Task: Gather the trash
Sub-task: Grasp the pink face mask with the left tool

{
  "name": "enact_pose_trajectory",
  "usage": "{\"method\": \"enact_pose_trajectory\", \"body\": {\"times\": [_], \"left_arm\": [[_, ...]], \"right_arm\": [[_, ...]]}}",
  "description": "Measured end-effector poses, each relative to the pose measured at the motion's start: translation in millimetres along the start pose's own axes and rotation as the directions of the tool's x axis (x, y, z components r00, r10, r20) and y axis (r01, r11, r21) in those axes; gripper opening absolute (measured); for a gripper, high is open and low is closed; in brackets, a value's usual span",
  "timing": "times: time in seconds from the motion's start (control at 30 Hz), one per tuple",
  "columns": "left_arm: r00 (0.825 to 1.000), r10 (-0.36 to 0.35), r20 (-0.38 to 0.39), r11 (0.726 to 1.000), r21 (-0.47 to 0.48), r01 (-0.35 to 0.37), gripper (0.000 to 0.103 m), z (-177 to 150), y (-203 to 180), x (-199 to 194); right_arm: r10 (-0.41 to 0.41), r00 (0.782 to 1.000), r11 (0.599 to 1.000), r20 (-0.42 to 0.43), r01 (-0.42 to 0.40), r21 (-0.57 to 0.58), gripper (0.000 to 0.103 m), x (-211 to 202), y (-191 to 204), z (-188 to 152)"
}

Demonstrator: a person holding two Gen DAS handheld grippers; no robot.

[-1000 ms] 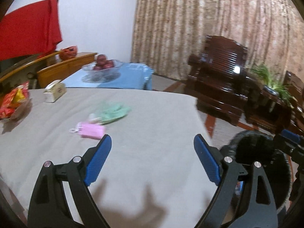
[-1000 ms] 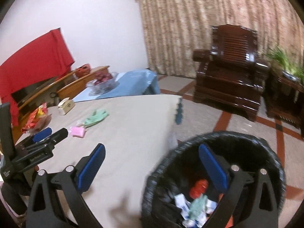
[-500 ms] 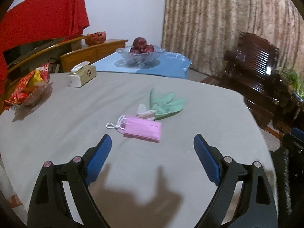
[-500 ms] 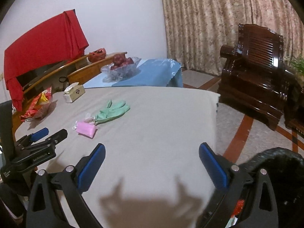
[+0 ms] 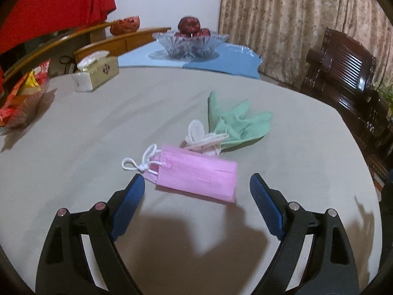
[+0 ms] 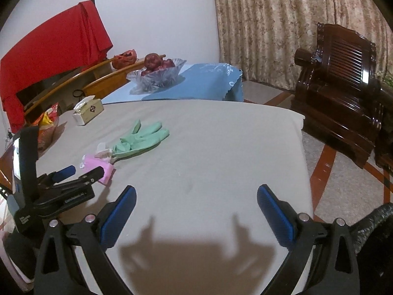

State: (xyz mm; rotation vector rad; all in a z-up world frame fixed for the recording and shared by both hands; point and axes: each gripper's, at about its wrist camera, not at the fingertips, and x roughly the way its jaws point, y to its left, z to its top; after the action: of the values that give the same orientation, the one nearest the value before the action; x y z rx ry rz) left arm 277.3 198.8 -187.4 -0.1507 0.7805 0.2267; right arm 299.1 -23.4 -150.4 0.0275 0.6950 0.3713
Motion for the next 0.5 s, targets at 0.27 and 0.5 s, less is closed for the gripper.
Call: {"method": "enact_pose_trajectory", "body": {"times": [0.27,0.5], "left_arm": [[0.993,-0.024,-0.113,1.000,-0.015,0.022,0.072,3,3,28],[0.994,-0.052,-0.097,0.998,-0.029,0.049,0.051,2,5,25]], "right_arm": [[0.004,1.000,1.000,-0.013,-0.004,0.009,0.097,16,-1,0],[0.010,1.000,1.000,-0.023,-0.010,0.005,0.097,22,4,0]]}}
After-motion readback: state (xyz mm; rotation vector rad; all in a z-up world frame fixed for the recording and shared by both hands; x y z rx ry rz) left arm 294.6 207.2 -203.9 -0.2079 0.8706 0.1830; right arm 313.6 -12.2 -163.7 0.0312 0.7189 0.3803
